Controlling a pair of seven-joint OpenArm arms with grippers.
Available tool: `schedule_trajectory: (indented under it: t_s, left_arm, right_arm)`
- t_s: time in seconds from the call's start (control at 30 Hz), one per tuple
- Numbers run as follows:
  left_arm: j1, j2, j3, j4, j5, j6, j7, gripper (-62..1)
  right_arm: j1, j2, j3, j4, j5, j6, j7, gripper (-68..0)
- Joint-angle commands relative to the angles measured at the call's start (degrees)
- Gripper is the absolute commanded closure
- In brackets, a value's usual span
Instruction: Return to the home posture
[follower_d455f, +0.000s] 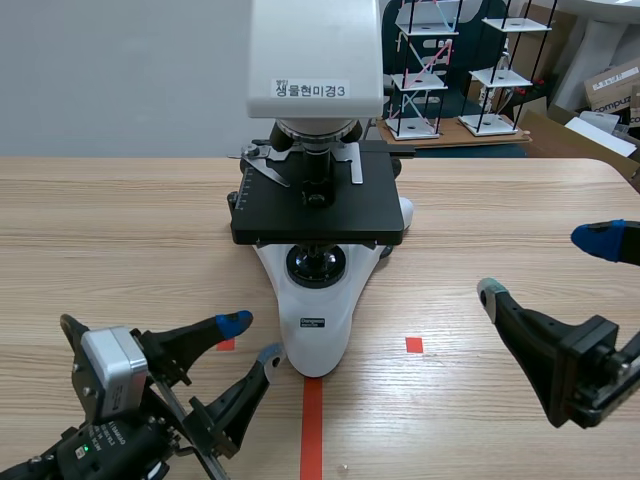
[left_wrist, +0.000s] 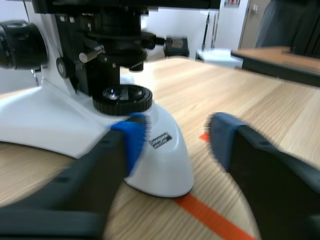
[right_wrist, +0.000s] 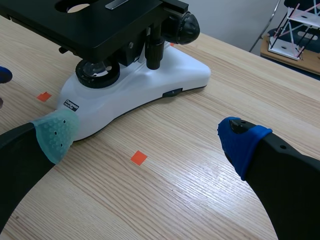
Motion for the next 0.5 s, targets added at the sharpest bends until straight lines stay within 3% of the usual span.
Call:
schedule_trajectory:
  t_s: [0.0, 0.17, 0.37, 0.47]
  left_arm:
    - [1.4, -1.6, -0.6, 3.6, -2.2, 0.0, 2.2, -41.0]
    - [6.6, -7.3, -0.6, 14.5, -6.6, 0.0, 12.4, -53.3]
    - [14.3, -14.2, -3.8, 28.6, -11.5, 0.0, 22.4, -62.3]
    - [18.4, -16.8, -7.2, 34.7, -12.4, 0.0, 26.1, -62.3]
  right_arm:
    - [-0.1, 0.3, 0.5, 0.3, 0.4, -0.2, 0.9, -60.8]
    - [-0.1, 0.3, 0.5, 0.3, 0.4, -0.2, 0.9, -60.8]
    - [-0.1, 0.3, 0.5, 0.3, 0.4, -0.2, 0.9, -60.8]
    - [-0.1, 0.3, 0.5, 0.3, 0.4, -0.2, 0.9, -60.8]
